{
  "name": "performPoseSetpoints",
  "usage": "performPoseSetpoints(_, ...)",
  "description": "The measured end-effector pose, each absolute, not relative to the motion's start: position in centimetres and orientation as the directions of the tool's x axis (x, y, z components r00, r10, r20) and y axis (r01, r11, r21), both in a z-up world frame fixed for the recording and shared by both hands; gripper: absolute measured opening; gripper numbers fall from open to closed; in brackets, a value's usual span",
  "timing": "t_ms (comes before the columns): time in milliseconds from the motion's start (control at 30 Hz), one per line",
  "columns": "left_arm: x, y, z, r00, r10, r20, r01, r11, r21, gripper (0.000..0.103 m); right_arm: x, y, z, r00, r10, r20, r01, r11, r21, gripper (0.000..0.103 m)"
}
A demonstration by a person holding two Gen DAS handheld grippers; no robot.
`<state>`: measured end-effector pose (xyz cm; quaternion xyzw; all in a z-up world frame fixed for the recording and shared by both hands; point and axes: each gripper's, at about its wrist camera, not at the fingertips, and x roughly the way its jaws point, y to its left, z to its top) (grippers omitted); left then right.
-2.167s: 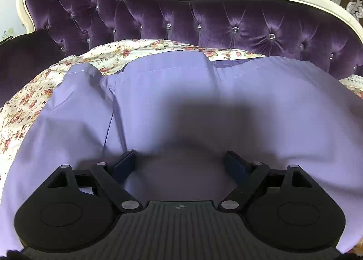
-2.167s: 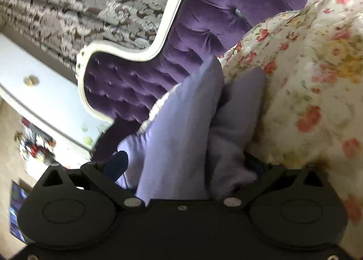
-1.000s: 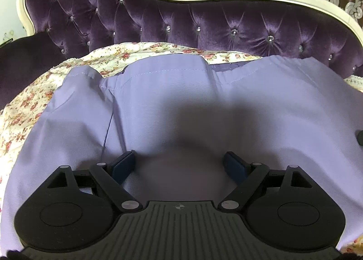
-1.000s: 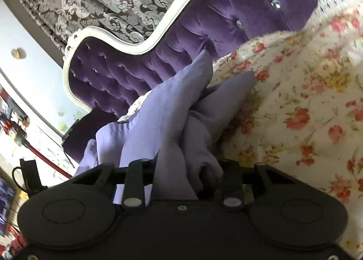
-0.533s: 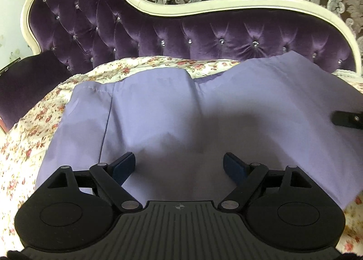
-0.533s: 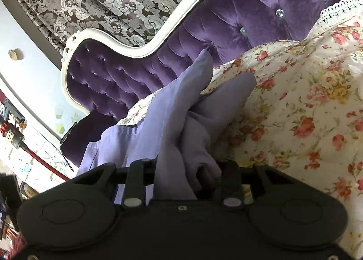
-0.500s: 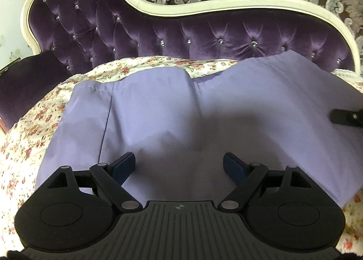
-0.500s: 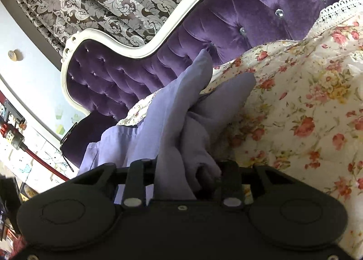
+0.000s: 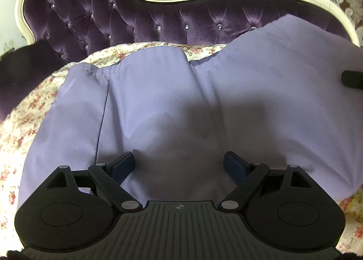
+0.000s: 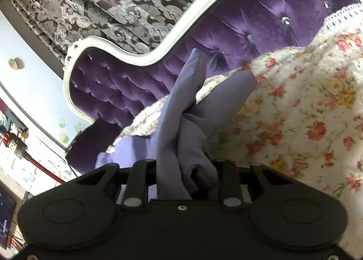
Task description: Fold small clothes
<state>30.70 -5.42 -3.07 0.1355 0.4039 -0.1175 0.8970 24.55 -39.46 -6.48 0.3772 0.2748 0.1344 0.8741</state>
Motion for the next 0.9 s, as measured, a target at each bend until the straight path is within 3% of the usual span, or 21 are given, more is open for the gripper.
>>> performPoseSetpoints(233, 29.5, 1.0, -0.2, 0.668, -0.23, -0.707, 0.259, 0.963, -0.068, 0.081, 25.0, -36.4, -1.2, 0.82, 0.455, -0.347, -0.085, 0.697, 0.712, 0.037)
performPoseSetpoints(533, 26.9, 7.1, 0.8, 0.71, -0.26, -0.654, 0.219, 0.965, -0.145, 0.08, 27.1, -27.4, 4.5, 0.789, 0.495, -0.364, -0.21, 0.774, 0.597, 0.037)
performPoseSetpoints(800, 26.3, 3.4, 1.4, 0.685, -0.391, -0.615, 0.316, 0.92, -0.232, 0.08, 27.8, -25.4, 5.1, 0.781, 0.496, -0.38, -0.222, 0.788, 0.574, 0.037)
performPoseSetpoints(900, 27.3, 0.2, -1.3, 0.602, -0.391, -0.696, 0.346, 0.913, -0.215, 0.081, 27.4, -26.6, 4.7, 0.787, 0.492, -0.372, -0.193, 0.769, 0.61, 0.037)
